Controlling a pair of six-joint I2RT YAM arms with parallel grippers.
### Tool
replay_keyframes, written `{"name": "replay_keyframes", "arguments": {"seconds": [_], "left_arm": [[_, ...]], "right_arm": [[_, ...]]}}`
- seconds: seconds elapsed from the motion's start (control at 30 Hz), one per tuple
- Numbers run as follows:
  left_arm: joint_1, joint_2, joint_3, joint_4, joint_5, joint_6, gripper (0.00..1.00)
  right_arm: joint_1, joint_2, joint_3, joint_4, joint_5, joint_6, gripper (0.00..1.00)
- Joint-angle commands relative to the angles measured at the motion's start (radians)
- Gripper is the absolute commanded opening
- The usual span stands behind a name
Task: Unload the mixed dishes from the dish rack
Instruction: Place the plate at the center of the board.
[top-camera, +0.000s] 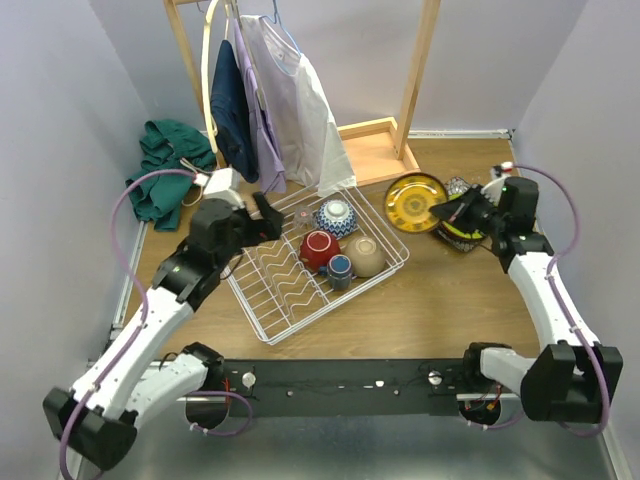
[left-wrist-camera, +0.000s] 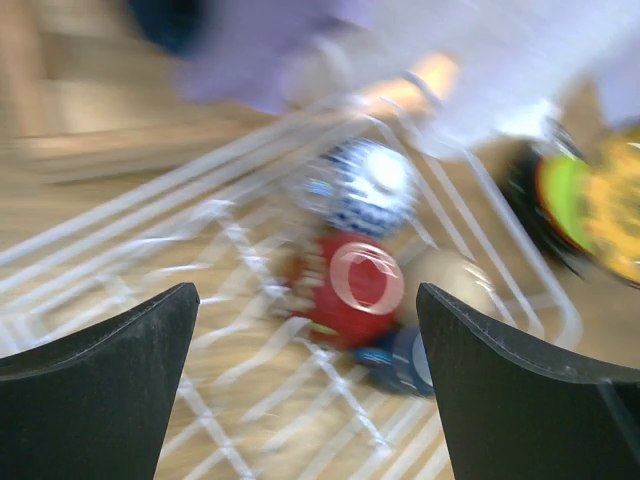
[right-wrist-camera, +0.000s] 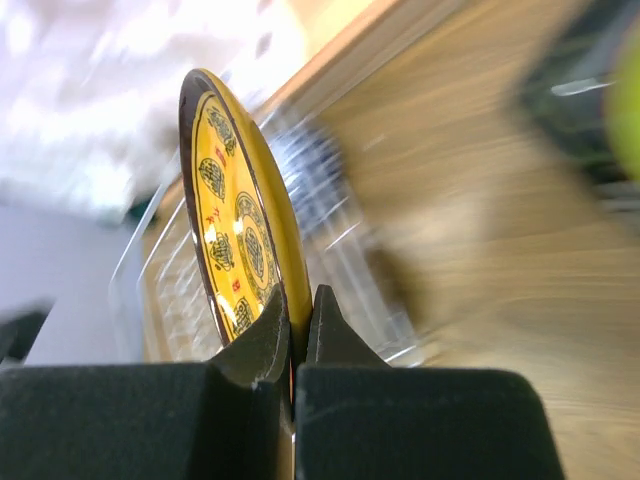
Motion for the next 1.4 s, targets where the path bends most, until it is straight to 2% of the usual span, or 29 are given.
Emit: {"name": "replay_keyframes", "arguments": {"seconds": [0.0,0.17,0.37,0.53,0.73,0.83,0.87,0.93,0.97,1.03,1.07,1.13,1.17,1.33,1.37], "left_arm": [[0.133,-0.113,-0.063,-0.106,-0.079,0.142,0.99],[0.169,-0.245,-0.164,-0.108,-0.135,0.199,0.99],[0.170,-0.396,-0.285,-0.085,-0.182,0.245,0.99],[0.170,-0.469,-0.319,-0.018,-0.168,0.268,0.99],[0.170,-0.446,-0.318,0.003,-0.163,0.297,0.99],[0.170,-0.451,-0.319,0.010,-0.159,0.303,0.99],[0.170,-0.453,-0.321,0.010,-0.160,0.303,0.99],[0.170,-0.453,-0.322,0.012,-0.155,0.303,0.99],[0.170,-0.454,-0.322,0.013,-0.154,0.303,0.99],[0.170,-0.456,-0.322,0.015,-0.148,0.303,0.99],[0.170,-0.456,-0.324,0.015,-0.145,0.305,0.99],[0.170,-0.457,-0.325,0.018,-0.143,0.307,0.99],[0.170,-0.457,-0.325,0.018,-0.140,0.305,0.99],[0.170,-0.457,-0.325,0.021,-0.137,0.305,0.99],[0.170,-0.457,-0.325,0.021,-0.136,0.303,0.99]], "right_arm": [[-0.146,0.057,0.079,-0.109,0.115,0.008,0.01],[-0.278,0.167,0.093,-0.065,0.118,0.074,0.01],[-0.405,0.299,0.061,0.063,0.043,0.184,0.01],[-0.444,0.371,0.065,0.066,0.094,0.184,0.01],[-0.448,0.471,0.088,0.031,0.095,0.146,0.01],[-0.448,0.509,0.100,0.009,0.100,0.124,0.08],[-0.448,0.524,0.107,-0.003,0.101,0.118,0.14],[-0.448,0.532,0.120,-0.038,0.118,0.092,0.21],[-0.448,0.532,0.139,-0.049,0.126,0.083,0.29],[-0.448,0.528,0.156,-0.089,0.146,0.058,0.37],[-0.448,0.525,0.172,-0.106,0.155,0.048,0.46],[-0.448,0.518,0.191,-0.156,0.181,0.009,0.55],[-0.448,0.517,0.200,-0.173,0.192,0.000,0.62],[-0.448,0.534,0.258,-0.274,0.236,-0.076,0.76],[-0.448,0.535,0.263,-0.281,0.241,-0.086,0.81]]}}
